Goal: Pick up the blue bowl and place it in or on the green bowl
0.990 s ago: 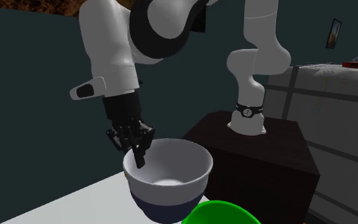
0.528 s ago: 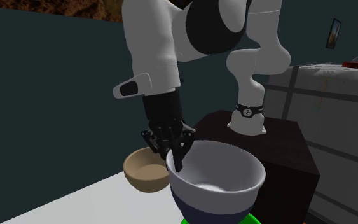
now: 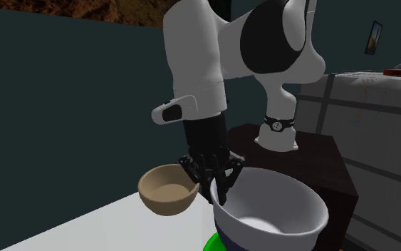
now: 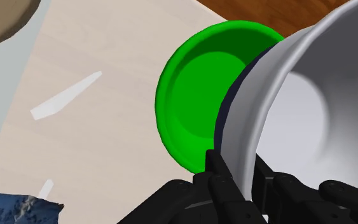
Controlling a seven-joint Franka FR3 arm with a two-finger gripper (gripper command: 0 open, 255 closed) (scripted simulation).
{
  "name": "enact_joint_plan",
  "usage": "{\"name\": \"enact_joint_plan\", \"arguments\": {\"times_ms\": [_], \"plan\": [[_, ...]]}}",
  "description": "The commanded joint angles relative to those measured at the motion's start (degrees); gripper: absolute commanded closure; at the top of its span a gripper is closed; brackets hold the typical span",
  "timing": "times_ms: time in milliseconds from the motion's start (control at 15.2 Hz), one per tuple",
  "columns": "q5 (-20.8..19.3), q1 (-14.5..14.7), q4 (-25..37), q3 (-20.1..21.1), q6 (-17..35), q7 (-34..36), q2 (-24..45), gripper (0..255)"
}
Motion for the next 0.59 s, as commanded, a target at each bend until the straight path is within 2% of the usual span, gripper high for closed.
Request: {"name": "enact_joint_plan", "arguments": {"times_ms": [0, 528], "plan": [[1.00, -0.12, -0.17, 0.42, 1.33, -0.75, 1.23, 255], [4.82, -1.24, 0.06, 2.20, 5.65, -4.18, 6.35, 255]]}}
